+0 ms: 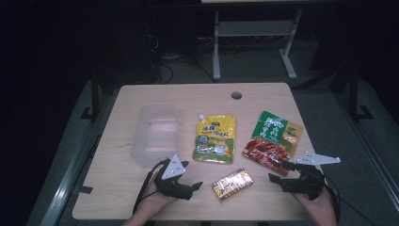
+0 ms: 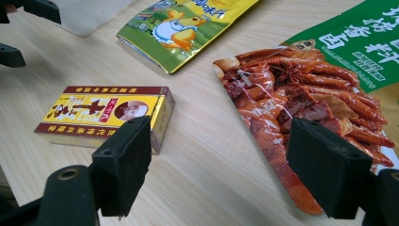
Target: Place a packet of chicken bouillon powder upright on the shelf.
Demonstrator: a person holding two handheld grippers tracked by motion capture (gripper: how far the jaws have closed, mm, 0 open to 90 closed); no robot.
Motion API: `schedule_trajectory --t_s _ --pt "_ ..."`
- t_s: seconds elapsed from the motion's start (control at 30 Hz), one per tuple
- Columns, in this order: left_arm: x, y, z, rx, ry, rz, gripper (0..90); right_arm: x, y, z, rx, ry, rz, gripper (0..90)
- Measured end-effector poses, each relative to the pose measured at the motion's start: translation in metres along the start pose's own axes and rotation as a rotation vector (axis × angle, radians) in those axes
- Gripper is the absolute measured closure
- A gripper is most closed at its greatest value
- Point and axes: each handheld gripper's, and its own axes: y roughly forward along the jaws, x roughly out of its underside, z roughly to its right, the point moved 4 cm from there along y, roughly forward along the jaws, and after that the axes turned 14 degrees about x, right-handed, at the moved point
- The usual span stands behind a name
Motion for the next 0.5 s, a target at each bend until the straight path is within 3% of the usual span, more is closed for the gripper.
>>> schedule_trajectory --t_s 0.5 --pt "0.0011 -0.0019 0.0017 -0.007 0.014 -0.001 15.2 -0.0043 -0.0028 -0.0048 0.001 -0.009 0.015 21.1"
